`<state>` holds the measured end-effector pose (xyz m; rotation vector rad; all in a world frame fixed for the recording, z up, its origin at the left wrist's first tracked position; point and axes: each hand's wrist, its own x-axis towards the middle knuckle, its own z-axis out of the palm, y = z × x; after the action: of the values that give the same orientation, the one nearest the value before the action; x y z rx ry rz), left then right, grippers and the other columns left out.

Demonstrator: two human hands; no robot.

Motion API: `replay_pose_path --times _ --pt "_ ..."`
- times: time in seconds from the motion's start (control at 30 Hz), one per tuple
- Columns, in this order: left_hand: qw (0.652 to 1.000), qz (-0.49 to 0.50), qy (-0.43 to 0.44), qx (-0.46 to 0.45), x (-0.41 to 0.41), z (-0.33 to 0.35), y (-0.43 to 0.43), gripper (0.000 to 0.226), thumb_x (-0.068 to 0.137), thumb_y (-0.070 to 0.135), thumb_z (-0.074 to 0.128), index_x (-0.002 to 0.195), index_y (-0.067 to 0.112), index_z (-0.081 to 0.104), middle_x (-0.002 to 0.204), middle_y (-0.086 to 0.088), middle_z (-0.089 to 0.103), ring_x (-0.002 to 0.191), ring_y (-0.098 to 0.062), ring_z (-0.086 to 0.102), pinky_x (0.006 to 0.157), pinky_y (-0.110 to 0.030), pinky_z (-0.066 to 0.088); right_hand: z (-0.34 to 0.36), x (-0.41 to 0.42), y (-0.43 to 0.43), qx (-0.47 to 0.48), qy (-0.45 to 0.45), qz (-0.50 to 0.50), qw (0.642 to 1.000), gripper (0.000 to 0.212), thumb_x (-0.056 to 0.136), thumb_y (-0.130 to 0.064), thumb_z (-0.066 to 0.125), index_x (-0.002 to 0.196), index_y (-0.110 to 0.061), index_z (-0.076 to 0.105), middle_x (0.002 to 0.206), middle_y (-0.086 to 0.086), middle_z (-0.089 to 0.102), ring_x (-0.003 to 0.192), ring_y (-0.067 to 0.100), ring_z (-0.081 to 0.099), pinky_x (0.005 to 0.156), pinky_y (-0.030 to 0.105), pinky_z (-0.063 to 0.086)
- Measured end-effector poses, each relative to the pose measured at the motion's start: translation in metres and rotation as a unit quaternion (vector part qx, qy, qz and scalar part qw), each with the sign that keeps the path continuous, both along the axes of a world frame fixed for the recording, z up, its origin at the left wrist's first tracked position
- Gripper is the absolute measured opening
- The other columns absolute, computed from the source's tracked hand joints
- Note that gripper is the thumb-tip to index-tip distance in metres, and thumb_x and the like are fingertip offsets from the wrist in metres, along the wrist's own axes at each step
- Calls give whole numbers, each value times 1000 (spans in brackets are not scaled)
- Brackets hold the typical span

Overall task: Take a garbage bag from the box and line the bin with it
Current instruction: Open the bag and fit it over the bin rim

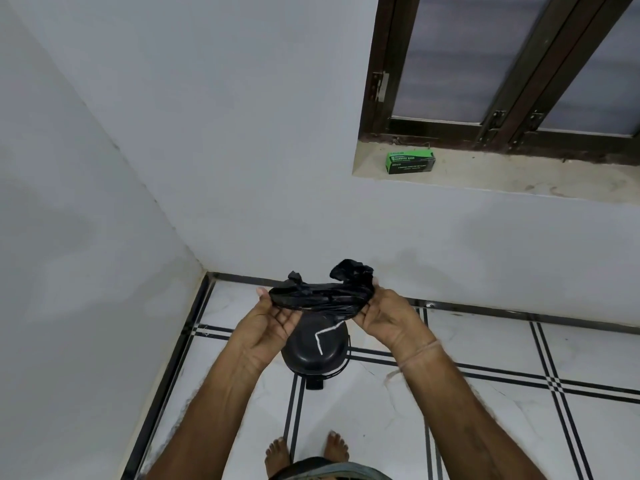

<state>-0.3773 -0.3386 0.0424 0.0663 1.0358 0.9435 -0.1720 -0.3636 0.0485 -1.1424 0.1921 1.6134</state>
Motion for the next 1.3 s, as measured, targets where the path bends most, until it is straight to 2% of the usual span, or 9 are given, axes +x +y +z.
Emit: replay_pose_path --times 0.13,0.27,0.43,0.6,0.73,0.87,0.93,1.07,1.3 --pt "999 6 -30 -18 2 5 4 57 108 38 38 84 0 73 79 -18 78 64 -28 77 49 -37 61 -12 -8 -4 29 -24 58 998 43 111 -30 44 130 2 64 104 19 77 86 28 76 62 38 65" --pt "999 27 -21 -35 -5 10 7 45 110 32 36 86 4 61 63 -18 74 49 -27 73 38 -36 56 -14 -3 -15 160 -128 176 963 67 78 -48 84 124 -3 64 115 13 74 98 23 74 78 40 63" --pt "999 -14 -4 -28 -9 5 7 52 108 42 37 95 -1 62 69 -23 75 74 -37 72 79 -56 53 -12 1 -17 180 -233 346 891 43 83 -32 84 121 -18 69 114 8 73 102 22 70 94 39 56" --pt "999 -21 -24 30 -28 -4 4 47 103 44 47 107 3 69 100 -17 79 84 -29 78 69 -46 65 -5 16 -10 185 -11 84 979 20 104 -8 50 104 -15 68 105 7 78 88 22 78 73 37 66" --pt "989 -115 18 94 -45 -14 -7 36 94 36 60 117 10 65 112 -11 73 92 -23 76 72 -37 64 -14 37 -9 188 -2 -4 982 35 109 -15 43 95 -15 75 103 11 79 90 26 78 74 42 66" --pt "953 -256 113 117 -51 -16 -12 89 63 60 87 135 13 63 127 -13 71 112 -28 70 80 -35 61 -23 38 -10 173 -45 17 984 28 107 -19 47 117 -9 72 111 12 78 94 25 78 78 40 66" --pt "931 -311 144 127 -50 -12 -11 79 70 61 82 128 10 69 126 -17 71 116 -32 66 88 -37 59 -28 36 -10 167 -54 26 984 30 108 -18 46 126 -7 68 113 11 78 96 23 78 80 39 65" --pt "961 -233 128 69 -42 -8 -9 50 100 50 50 111 10 77 113 -14 77 95 -24 76 79 -36 59 -39 34 -13 150 -90 46 983 33 105 -16 54 132 -2 65 119 14 75 105 27 73 77 36 64" --pt "999 4 -13 35 -49 -22 4 47 103 39 48 80 10 77 79 -6 80 71 -15 78 56 -29 62 -49 36 -25 165 -166 146 961 35 96 -23 65 127 -10 71 124 9 74 110 27 69 88 44 59"
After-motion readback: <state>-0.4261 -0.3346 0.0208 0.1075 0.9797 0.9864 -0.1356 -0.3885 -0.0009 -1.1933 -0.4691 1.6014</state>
